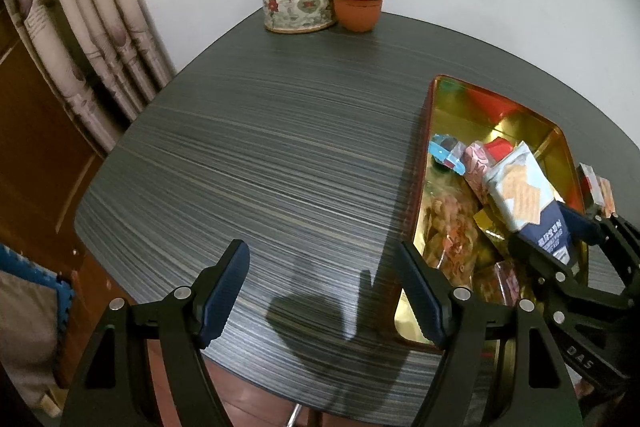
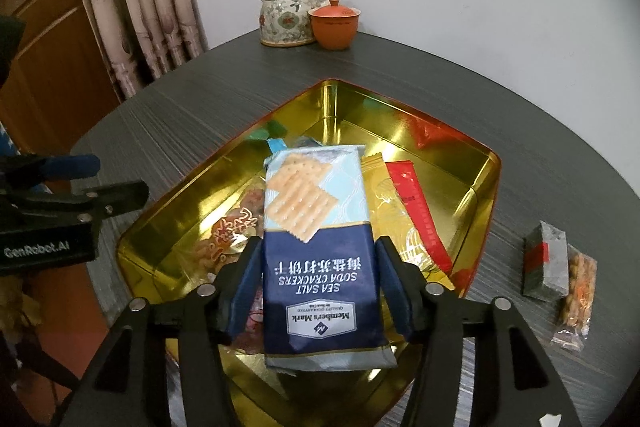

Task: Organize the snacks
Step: 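Carry the cracker pack into the tray and open the right gripper, then move the right gripper to the clear twisted-snack packet and grasp it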

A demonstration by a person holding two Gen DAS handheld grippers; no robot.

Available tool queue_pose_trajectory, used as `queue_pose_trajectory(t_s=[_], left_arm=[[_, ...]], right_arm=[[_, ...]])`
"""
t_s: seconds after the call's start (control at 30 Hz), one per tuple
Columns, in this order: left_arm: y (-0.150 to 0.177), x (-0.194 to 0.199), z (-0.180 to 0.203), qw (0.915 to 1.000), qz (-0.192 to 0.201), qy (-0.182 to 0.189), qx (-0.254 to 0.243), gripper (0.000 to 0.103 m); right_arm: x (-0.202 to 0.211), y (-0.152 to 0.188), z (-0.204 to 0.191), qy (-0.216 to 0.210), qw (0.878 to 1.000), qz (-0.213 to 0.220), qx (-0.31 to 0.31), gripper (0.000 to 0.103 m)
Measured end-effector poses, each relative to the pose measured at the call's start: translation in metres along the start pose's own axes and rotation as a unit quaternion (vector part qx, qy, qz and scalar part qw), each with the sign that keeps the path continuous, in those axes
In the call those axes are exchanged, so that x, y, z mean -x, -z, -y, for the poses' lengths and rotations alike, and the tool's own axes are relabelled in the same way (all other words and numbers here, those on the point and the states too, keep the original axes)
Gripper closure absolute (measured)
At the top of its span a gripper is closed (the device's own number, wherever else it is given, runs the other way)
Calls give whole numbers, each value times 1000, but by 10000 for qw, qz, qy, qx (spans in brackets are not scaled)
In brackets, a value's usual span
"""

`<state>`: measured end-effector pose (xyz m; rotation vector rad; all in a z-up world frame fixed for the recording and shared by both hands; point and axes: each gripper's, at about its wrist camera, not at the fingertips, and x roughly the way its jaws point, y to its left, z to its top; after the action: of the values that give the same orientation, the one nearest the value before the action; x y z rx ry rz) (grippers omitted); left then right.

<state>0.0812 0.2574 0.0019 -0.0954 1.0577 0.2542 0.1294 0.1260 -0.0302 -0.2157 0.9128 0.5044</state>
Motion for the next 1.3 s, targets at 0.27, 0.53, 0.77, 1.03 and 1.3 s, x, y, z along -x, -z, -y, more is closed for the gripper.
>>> queue_pose_trajectory(t_s=[0.27,0.53,0.77,1.03,1.3], left_arm=[[0,0,1,10000,6,3,-24,27],[-1,-1,1,10000,4,-3,-33,27],[0,-1,0,10000,7,-9,-39,27],[0,0,1,9999,27,-51,-84,27],[1,2,4,9997,153,-117,-175,27]], right_arm=[[19,-3,5,-112,9996,231,-131,40],[41,-5,25,-25,9982,484,-363,39],[54,9,71,352,9949,533,-777,39],[66,35,147,1102,9829,510,-1386,39],[50,56,196,1470,9745,173,-1688,40]])
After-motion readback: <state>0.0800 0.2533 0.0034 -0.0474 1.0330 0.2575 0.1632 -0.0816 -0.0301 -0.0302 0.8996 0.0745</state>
